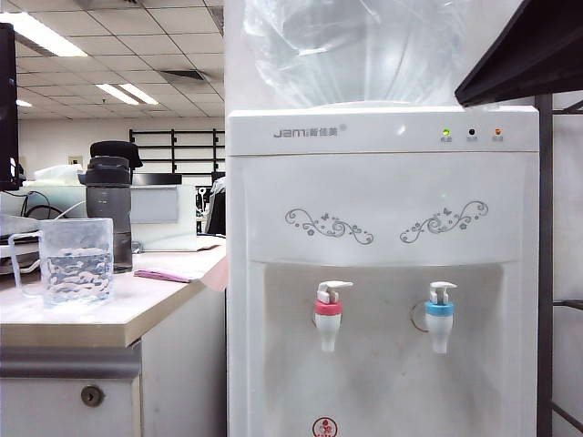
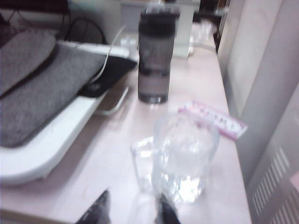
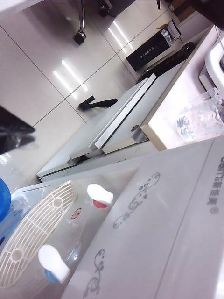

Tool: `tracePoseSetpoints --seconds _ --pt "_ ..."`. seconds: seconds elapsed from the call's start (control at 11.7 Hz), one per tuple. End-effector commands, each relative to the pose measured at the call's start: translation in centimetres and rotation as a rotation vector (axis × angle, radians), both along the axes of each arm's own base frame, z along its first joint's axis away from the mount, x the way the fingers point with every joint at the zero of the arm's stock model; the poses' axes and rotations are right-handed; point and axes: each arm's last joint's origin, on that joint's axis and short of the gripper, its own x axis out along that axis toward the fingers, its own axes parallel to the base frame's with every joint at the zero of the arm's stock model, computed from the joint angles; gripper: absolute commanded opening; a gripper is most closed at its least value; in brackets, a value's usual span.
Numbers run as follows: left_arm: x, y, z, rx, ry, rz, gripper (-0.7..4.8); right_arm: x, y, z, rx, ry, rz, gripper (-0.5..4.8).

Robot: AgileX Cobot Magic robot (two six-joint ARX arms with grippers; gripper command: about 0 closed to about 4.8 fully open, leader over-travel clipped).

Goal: Pick up the plastic mug from the left desk, go to the hot water outlet of the water dispenser, press the vertical switch to get some water, then put the mug back on the desk.

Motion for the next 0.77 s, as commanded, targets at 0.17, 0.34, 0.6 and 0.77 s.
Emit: tracePoseSetpoints --seconds 0.17,0.34,0.6,0.77 --pt "-3.3 3.5 0.8 0.034 0.018 0.032 1.33 0.0 0.0 0.3 0.013 -0.014 0.000 -0.06" --pt "-5.1 3.7 0.4 0.062 -0.087 0.061 1.33 0.0 0.0 0.3 0.013 -0.014 0.001 -0.06" --pt "-5.6 3.4 -3.3 -0.036 -0.035 -0.021 1.33 0.0 0.0 0.2 0.013 -0.013 0.001 -0.06" --pt "-5.6 3.4 -3.4 -0.036 -0.031 -0.021 1.33 0.0 0.0 0.2 0.012 -0.013 0.000 -0.06"
